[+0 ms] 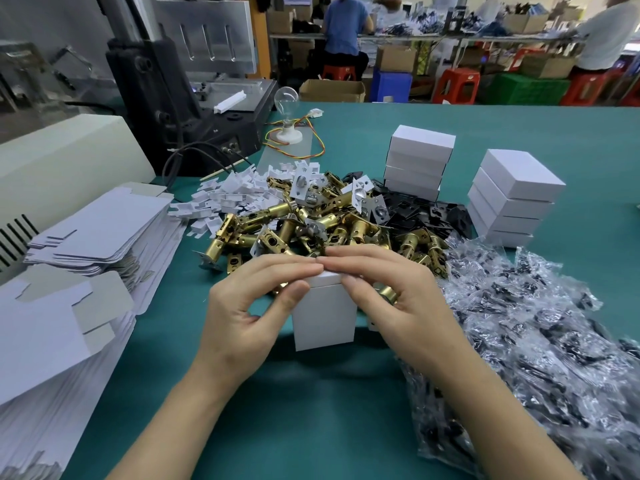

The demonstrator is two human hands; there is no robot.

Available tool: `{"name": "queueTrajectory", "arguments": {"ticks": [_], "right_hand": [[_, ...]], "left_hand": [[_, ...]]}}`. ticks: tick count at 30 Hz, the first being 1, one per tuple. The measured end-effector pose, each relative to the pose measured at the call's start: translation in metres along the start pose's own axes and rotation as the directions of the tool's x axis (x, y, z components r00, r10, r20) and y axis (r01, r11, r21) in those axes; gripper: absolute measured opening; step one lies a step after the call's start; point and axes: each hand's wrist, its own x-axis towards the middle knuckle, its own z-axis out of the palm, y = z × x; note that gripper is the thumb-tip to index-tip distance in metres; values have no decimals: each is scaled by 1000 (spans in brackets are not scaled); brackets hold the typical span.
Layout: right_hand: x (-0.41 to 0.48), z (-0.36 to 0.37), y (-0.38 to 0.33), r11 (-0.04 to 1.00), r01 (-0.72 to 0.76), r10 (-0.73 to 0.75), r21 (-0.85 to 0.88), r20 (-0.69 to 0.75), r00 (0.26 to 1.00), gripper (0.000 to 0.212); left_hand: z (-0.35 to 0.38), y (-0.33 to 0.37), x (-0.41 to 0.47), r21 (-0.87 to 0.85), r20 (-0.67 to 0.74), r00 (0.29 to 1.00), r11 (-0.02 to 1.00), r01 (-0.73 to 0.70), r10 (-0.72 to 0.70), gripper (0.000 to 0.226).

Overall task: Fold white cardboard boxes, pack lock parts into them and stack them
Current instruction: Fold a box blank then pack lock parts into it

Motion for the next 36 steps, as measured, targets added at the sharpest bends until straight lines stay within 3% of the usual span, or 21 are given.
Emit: {"name": "queueTrajectory", "arguments": {"ticks": [12, 29, 32, 36], "right_hand": [[2, -9, 1, 948, 189, -176, -257, 72, 982, 32], [1, -8, 0, 935, 158, -139, -317, 83, 987, 33], [2, -7, 1, 939, 151, -136, -308, 67, 988, 32], [1, -5, 2, 940, 141, -131, -311, 53, 990, 32]], "left_hand": [[-5, -3, -2, -64, 43, 999, 998, 20, -18, 21], [-2, -8, -3, -47, 10, 1000, 998, -29, 29, 24], [0, -9, -7, -19, 26, 1000, 1000, 17, -16, 43], [1, -10, -11, -23, 128, 969, 976, 216, -212, 70]]}}
